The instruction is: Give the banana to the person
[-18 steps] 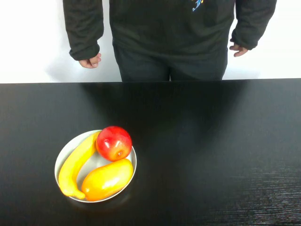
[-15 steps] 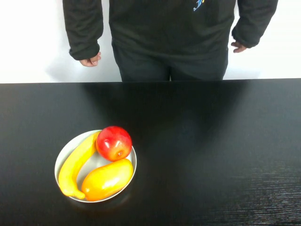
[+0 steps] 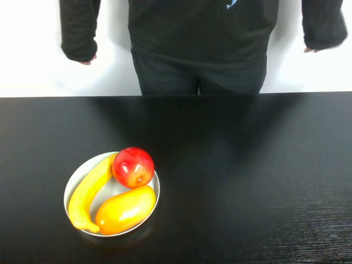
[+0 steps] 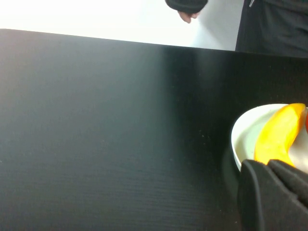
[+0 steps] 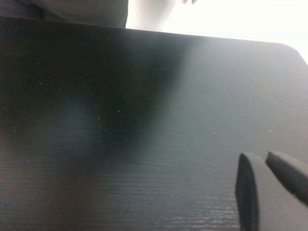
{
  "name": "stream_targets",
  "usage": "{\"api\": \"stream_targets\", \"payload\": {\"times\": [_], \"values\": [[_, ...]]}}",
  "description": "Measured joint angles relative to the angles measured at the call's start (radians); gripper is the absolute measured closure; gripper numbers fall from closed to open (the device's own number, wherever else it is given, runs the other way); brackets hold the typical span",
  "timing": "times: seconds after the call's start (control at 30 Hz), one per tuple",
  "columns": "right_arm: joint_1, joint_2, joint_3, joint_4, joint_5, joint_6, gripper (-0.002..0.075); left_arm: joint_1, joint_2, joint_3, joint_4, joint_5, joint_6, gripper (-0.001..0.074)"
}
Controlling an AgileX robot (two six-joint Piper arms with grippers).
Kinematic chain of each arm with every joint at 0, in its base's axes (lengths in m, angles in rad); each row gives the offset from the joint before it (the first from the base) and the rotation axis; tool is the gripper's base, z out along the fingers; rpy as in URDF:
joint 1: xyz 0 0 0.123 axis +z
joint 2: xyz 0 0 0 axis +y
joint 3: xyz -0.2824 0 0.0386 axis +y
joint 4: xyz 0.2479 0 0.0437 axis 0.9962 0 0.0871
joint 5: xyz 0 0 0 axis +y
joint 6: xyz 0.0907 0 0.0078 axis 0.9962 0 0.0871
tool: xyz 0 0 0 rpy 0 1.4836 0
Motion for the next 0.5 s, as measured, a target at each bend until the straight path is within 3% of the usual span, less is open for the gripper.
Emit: {"api": "stream_targets", "payload": {"times": [0.5], "values": [[0.0,0.0,0.0,0.0,0.0,0.0,0.0736,0.0,0.0,0.0,0.0,-0.008,0.0,0.0739]]}}
